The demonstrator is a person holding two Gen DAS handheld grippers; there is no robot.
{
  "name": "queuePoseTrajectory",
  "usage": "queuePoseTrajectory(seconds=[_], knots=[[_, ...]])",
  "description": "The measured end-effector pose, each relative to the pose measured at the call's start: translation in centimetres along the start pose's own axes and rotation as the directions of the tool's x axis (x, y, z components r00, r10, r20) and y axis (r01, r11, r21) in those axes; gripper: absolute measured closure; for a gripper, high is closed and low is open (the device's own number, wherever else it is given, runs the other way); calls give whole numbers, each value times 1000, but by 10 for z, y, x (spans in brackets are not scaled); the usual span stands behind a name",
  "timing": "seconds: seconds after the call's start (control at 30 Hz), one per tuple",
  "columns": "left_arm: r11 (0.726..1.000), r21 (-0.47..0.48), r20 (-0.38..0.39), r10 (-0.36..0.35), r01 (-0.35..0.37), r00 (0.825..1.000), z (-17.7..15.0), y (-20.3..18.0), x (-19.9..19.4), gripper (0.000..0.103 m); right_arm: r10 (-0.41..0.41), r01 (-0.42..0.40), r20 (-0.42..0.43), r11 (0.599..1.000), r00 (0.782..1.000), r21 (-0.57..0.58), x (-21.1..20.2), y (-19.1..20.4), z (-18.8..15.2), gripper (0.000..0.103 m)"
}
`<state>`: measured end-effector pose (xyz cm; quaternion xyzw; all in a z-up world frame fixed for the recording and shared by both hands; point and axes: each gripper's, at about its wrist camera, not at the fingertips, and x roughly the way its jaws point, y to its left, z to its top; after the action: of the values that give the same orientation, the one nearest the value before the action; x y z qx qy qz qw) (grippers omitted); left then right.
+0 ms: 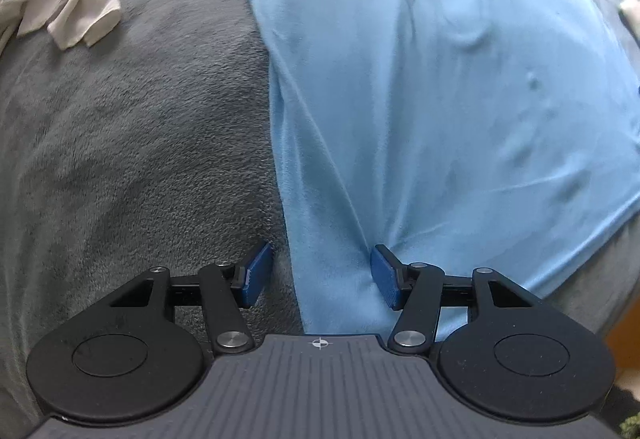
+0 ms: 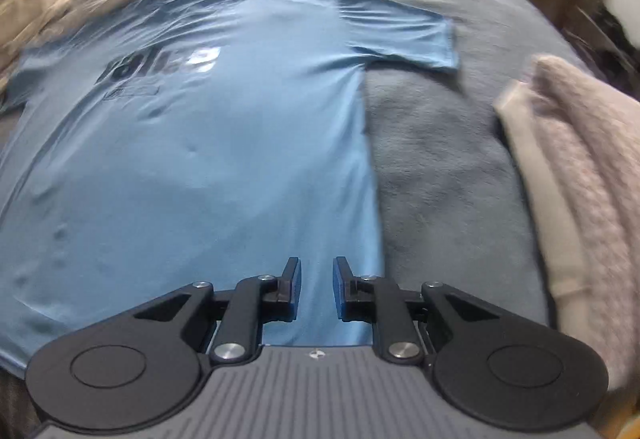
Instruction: Fold clothes
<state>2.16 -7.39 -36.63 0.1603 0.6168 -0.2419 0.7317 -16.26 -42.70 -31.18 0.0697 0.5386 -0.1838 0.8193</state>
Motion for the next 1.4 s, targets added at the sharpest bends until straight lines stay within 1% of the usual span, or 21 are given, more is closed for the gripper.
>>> queuePoseTrajectory(seconds=[0.07,0.17,0.27,0.3,0.4,0.5,0.57,0.7,0.77,0.83,0.9,0.93,1.0,1.07,1.13,1.17,1.2,1.23,1.33,1.37,1.4], knots=[[1000,0,-1,-6,6,1000,-1,2,0,48,-32,33,-102,999,994,8,13,-11,-31,88],[1000,5,-5,-14,14,1000,-6,6,-2,48,-63,69,-166,997,984,31,-2,-24,-80,88],[1000,7,-27,-14,14,1000,-11,9,-5,48,-129,124,-248,992,960,-34,-17,-20,-84,86],[1000,10,-39,-12,12,999,-14,10,-7,47,-137,132,-236,991,962,-36,-23,-19,-78,86],[1000,8,-67,2,-1,998,-19,17,-14,48,-92,92,-103,996,990,-5,-44,-8,-44,86],[999,-25,-58,27,-28,998,-18,27,-26,49,3,-3,11,999,1000,-41,-44,24,-7,86],[998,-39,-32,49,-50,998,-14,34,-32,49,98,-92,70,991,993,-93,-34,57,16,86],[992,-92,-29,88,-90,996,-15,51,-30,50,255,-222,148,952,956,-210,6,134,68,86],[985,-134,-48,101,-107,994,-22,63,-29,50,315,-264,176,928,932,-264,30,178,94,86],[977,-169,-70,120,-130,990,-34,76,-31,51,337,-270,172,907,926,-322,55,218,110,86],[966,-205,-84,143,-158,986,-44,92,-35,51,367,-291,132,872,921,-394,66,249,104,85],[959,-225,-84,157,-173,984,-47,102,-36,51,386,-298,122,846,914,-442,60,257,93,82],[943,-266,-86,186,-202,979,-53,121,-40,51,423,-310,100,787,900,-534,48,274,71,82],[924,-306,-79,216,-230,973,-57,141,-44,51,462,-329,64,715,885,-617,35,290,47,82],[908,-341,-48,240,-242,970,-52,160,-48,51,512,-403,-51,607,857,-685,14,295,11,82],[901,-357,-25,256,-248,966,-59,160,-52,51,530,-439,-115,541,840,-717,3,298,-7,82],[895,-372,4,268,-247,963,-51,159,-49,51,545,-476,-185,459,818,-750,-7,299,-23,83],[891,-388,42,271,-234,962,-41,159,-43,51,551,-497,-235,391,801,-775,-16,300,-35,84],[886,-432,146,252,-167,957,-6,174,-36,50,531,-440,-218,338,819,-832,-22,299,-31,84],[884,-447,178,240,-138,954,4,177,-35,50,522,-416,-201,334,829,-846,-21,298,-25,84],[880,-461,210,228,-109,951,14,180,-33,50,509,-378,-154,374,847,-847,-14,297,-9,84]])
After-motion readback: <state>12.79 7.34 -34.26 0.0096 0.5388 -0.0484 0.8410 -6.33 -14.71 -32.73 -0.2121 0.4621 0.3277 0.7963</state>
